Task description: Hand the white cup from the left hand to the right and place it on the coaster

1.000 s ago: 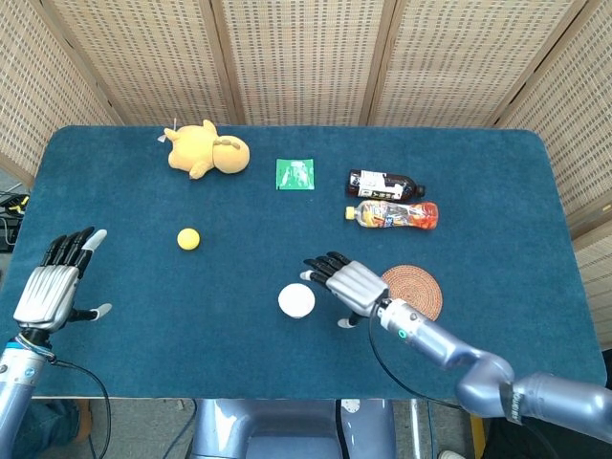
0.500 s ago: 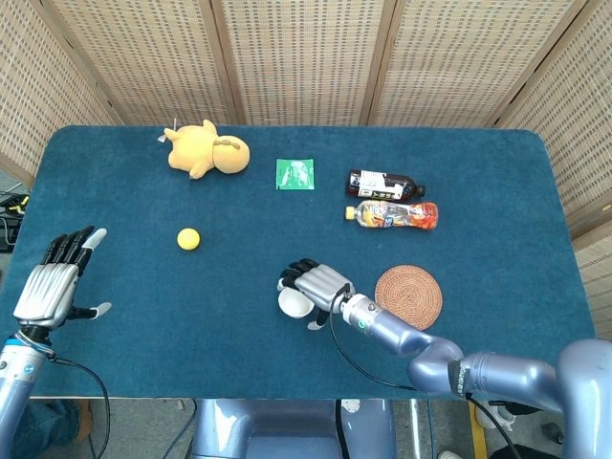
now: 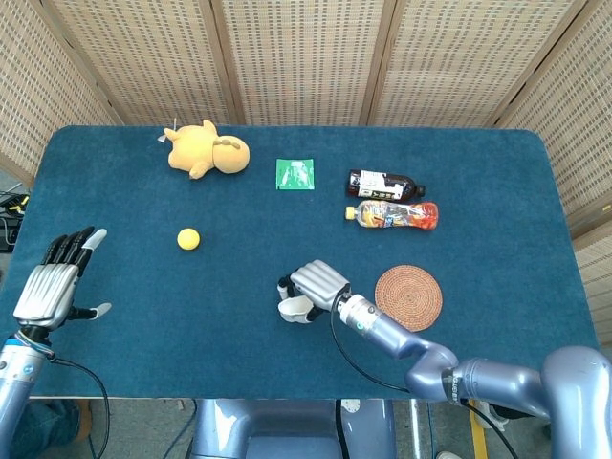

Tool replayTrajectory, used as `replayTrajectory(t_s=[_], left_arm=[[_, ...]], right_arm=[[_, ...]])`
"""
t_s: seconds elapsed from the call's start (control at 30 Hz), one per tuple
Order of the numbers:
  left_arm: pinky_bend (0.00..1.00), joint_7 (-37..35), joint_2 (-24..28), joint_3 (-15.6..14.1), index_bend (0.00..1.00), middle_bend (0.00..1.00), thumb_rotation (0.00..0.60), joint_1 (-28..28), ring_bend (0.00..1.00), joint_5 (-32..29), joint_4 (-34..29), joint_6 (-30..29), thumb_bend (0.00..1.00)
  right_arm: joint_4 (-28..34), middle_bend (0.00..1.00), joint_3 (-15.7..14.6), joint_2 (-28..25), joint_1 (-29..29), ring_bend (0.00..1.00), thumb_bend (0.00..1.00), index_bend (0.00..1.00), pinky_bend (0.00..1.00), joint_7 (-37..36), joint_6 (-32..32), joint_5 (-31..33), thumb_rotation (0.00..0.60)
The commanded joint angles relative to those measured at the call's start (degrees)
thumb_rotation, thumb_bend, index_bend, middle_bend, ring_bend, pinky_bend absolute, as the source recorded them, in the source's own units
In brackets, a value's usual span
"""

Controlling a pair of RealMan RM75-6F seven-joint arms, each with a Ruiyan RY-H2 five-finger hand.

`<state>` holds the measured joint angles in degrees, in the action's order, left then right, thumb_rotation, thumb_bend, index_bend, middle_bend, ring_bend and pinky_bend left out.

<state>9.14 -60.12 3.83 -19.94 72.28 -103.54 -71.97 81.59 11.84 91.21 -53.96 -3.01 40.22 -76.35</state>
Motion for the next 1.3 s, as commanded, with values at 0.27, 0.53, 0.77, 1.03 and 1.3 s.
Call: replayTrajectory(t_s=[0.27, 0.53, 0.77, 1.03, 1.3], left_arm=[[0.0, 0.3, 0.0, 0.1, 0.0, 0.0, 0.6, 0.1, 0.0, 0.4, -0.4, 0.7, 0.0], [0.0, 1.6, -0.1, -0.2, 0.0, 0.0, 0.6, 0.6, 0.0, 1.9, -1.4, 0.0, 0.0], [0.0, 2.8, -0.4, -0.5, 0.0, 0.0, 0.6, 1.1, 0.0, 2.6, -2.2, -0.6, 0.0], [0.0, 3.2, -0.5, -0.4, 0.0, 0.0, 0.6, 1.4, 0.0, 2.7, -2.4, -0.8, 0.0], [0.0, 2.5, -0.2, -0.2, 0.0, 0.0, 0.6, 1.4, 0.0, 2.9, -2.5, -0.4, 0.0]], right_arm=[[8.5, 0.49, -3.1, -15.5, 7.3, 0.46, 0.27, 0.48, 0.57, 2.2, 4.3, 3.3, 0.6], [10.1, 0.48, -8.1, -21.2, 13.3, 0.46, 0.28, 0.49, 0.57, 2.6, 5.9, 5.5, 0.6], [8.7, 0.48, -8.7, -21.6, 15.0, 0.46, 0.28, 0.48, 0.57, 1.4, 6.9, 4.6, 0.6], [8.0, 0.47, -8.3, -21.9, 15.1, 0.46, 0.28, 0.48, 0.57, 1.6, 6.8, 4.2, 0.6], [6.9, 0.33, -8.7, -21.4, 14.8, 0.31, 0.19, 0.39, 0.38, 2.7, 4.0, 6.3, 0.6]])
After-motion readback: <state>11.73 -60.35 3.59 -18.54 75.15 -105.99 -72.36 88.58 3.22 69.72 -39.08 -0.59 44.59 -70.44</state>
